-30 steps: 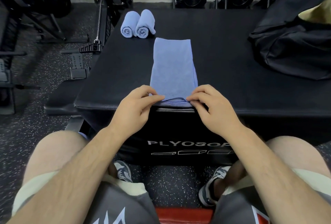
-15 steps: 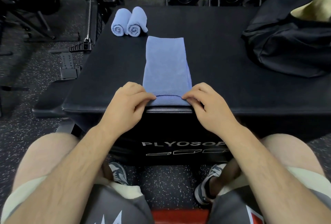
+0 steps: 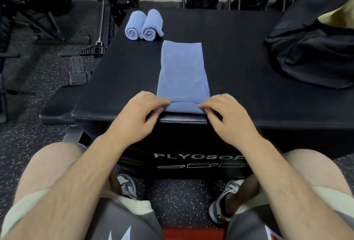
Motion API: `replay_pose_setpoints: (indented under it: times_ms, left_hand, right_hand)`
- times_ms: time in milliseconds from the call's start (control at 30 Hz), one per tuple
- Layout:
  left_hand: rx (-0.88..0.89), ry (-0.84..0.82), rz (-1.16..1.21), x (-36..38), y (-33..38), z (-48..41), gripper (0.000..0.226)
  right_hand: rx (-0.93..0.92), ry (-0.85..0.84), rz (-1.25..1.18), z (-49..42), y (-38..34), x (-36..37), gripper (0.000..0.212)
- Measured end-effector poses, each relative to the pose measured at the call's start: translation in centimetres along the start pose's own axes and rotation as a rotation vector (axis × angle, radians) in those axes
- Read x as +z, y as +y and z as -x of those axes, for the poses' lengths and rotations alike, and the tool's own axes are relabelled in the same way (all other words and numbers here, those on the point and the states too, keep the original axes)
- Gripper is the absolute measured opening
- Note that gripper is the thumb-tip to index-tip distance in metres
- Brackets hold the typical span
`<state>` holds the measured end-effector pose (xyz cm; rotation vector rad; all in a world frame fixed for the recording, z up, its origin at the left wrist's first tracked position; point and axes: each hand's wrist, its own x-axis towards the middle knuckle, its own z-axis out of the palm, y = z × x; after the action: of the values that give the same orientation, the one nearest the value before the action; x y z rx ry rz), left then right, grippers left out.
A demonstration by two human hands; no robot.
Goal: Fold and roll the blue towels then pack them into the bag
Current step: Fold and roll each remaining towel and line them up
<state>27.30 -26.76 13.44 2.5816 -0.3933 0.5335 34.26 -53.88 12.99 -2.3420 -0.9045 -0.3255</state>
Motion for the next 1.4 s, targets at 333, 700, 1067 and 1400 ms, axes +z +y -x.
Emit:
replay_pose_setpoints:
  times_ms: [333, 700, 1067, 1400]
  left_hand:
    - [-0.058, -0.068, 0.017, -0.4, -0.2, -0.2, 0.022]
    - [-0.227, 0.013, 0.241, -0.5, 1.0, -1.0, 0.015]
    - [-0.133, -0.142, 0.090, -0.6, -1.1, -1.0, 0.034]
    - [-0.313, -0.114, 0.305, -0.8, 0.7, -1.1, 0.020]
  right_hand:
    - [0.048, -0.087, 0.016, -0.9, 0.3, -0.2, 0.017]
    - [0.211, -0.198, -0.104, -1.4, -0.4, -1.3, 0.018]
    - [0.032, -0.073, -0.015, 0.2, 0.8, -1.0, 0.026]
    - [0.313, -0.144, -0.254, -0.4, -0.3, -2.1, 0.011]
